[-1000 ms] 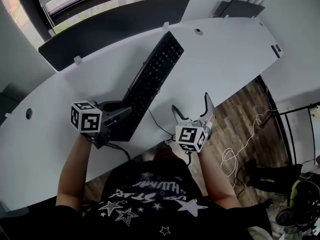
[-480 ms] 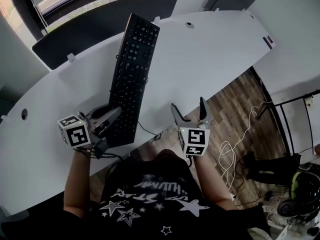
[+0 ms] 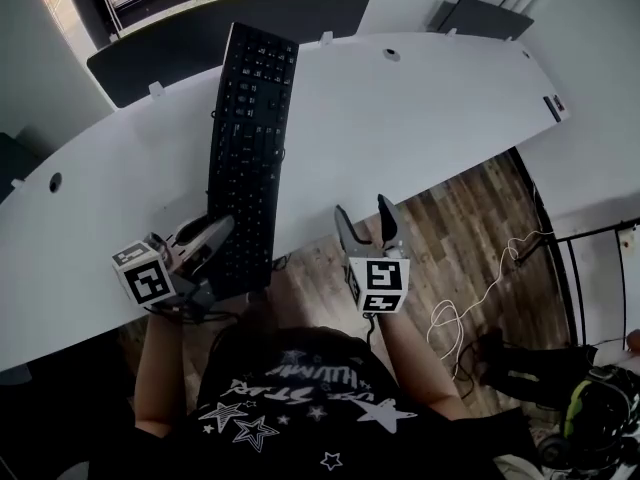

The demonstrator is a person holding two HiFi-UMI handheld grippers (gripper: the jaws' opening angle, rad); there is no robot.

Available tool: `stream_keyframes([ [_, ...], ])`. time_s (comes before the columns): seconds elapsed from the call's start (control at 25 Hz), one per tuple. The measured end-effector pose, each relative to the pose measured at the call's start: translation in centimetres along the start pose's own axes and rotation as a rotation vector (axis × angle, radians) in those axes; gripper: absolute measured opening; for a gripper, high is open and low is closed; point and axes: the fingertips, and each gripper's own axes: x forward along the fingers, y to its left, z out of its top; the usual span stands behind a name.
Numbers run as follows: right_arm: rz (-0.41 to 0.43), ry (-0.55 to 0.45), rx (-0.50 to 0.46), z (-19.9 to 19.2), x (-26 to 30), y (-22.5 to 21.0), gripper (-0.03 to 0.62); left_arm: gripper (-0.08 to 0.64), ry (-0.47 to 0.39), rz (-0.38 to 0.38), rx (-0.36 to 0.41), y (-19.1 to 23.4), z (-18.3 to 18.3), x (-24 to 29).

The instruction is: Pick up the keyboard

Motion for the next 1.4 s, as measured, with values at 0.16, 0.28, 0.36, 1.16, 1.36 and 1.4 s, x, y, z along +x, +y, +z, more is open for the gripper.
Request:
stream_keyframes([
  [0.16, 0.063, 0.005, -0.01, -0.9, 0.5, 0.5, 0.311, 0.087, -0.047, 0.013, -0.008, 0.0, -0.3, 0.0],
  [0.28, 0.111, 0.009, -0.028, -1.0, 0.6, 1.0, 0.286, 0.087, -0.06, 0.035, -0.002, -0.3, -0.1, 0.0],
  [0.36, 0.108, -0.011, -0.023, -0.6, 0.6, 0.9, 0.27, 0.087, -0.063, 0.043, -0.007, -0.4, -0.1, 0.0],
  [1.16, 0.06, -0.045, 0.052, -1.1, 1.8, 0.9, 0.003, 0.087, -0.077, -0.043, -0.023, 0.7, -0.3, 0.2],
  [1.36, 0.063, -0.058, 0.039, -1.4, 1.6, 0.9, 0.002, 0.087, -0.076, -0.045, -0.013, 0.7, -0.6, 0.1],
  [1.4, 0.069, -0.058, 0.034, -1.3, 1.6, 0.9, 0.002, 0.087, -0.078, -0.048, -0.019, 0.6, -0.5, 0.1],
])
